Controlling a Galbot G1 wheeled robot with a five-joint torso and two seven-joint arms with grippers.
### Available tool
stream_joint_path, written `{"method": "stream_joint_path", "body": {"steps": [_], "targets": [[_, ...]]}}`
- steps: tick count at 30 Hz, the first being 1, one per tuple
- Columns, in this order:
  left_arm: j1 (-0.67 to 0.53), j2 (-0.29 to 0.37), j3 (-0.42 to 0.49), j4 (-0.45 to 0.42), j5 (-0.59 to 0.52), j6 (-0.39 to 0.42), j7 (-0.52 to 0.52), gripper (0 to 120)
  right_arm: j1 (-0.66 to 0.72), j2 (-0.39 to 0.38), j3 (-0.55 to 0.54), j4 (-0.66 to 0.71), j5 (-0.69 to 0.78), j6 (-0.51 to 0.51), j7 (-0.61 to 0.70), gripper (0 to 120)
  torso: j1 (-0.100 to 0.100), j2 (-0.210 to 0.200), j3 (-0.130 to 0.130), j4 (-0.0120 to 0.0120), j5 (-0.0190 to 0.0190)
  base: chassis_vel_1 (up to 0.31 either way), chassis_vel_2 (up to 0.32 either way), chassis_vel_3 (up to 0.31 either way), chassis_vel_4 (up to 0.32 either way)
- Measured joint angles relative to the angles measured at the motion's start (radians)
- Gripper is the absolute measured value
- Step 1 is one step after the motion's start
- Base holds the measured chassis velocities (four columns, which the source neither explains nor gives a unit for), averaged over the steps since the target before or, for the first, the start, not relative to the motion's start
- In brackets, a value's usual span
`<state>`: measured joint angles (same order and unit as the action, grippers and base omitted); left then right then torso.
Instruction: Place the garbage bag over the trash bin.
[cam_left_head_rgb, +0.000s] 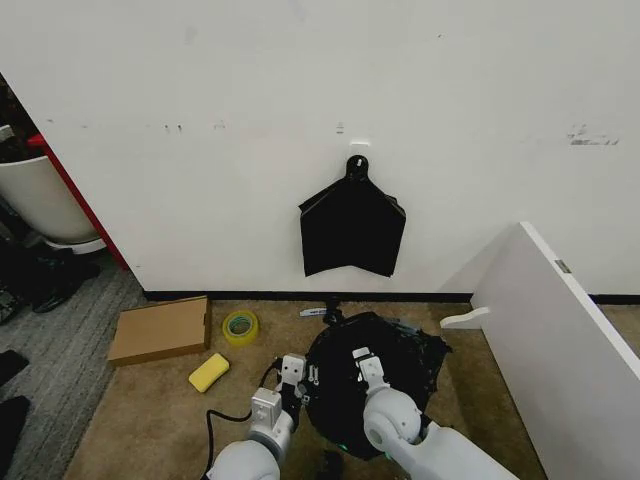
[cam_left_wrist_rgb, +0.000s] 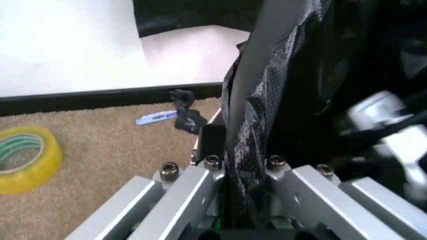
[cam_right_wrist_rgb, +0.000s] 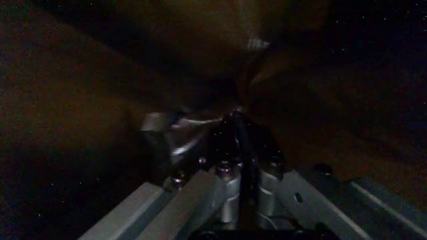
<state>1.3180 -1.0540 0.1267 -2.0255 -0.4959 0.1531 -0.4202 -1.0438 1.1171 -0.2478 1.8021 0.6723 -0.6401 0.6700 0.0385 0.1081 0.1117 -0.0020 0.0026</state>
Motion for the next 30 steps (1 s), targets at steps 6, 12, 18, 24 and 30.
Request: {"method": "stream_joint_path", "body": {"steps": [6,12,18,24,30], "targets": [[0.000,-0.003,0.003,-0.002,-0.008,0.000,0.005,0,-0.013,-0.012,-0.021,0.078,0.015,-0.005,-0.017,0,0.000,0.000,0.000,0.0000,0.0000,0.000,0.000,0.000,0.000],[0.011,0.011,0.007,-0.023,-0.010,-0.009,0.032,0,0.007,0.022,-0.023,0.002,0.014,0.007,-0.027,0,0.000,0.000,0.000,0.0001,0.0001,0.000,0.000,0.000,0.000],[0.017,0.020,0.003,-0.038,-0.023,-0.011,0.037,0,0.003,0.023,-0.006,-0.043,-0.006,0.011,-0.038,0,0.000,0.000,0.000,0.0000,0.0001,0.000,0.000,0.000,0.000],[0.011,0.023,0.005,-0.038,-0.030,-0.012,0.042,0,-0.004,0.014,0.001,-0.042,-0.045,0.017,-0.042,0,0.000,0.000,0.000,0.0000,0.0000,0.000,0.000,0.000,0.000],[0.008,0.021,0.008,-0.035,-0.038,-0.012,0.047,0,-0.018,0.007,-0.006,0.023,-0.027,0.018,-0.065,0,0.000,0.000,0.000,0.0000,-0.0001,0.000,0.000,0.000,0.000]]}}
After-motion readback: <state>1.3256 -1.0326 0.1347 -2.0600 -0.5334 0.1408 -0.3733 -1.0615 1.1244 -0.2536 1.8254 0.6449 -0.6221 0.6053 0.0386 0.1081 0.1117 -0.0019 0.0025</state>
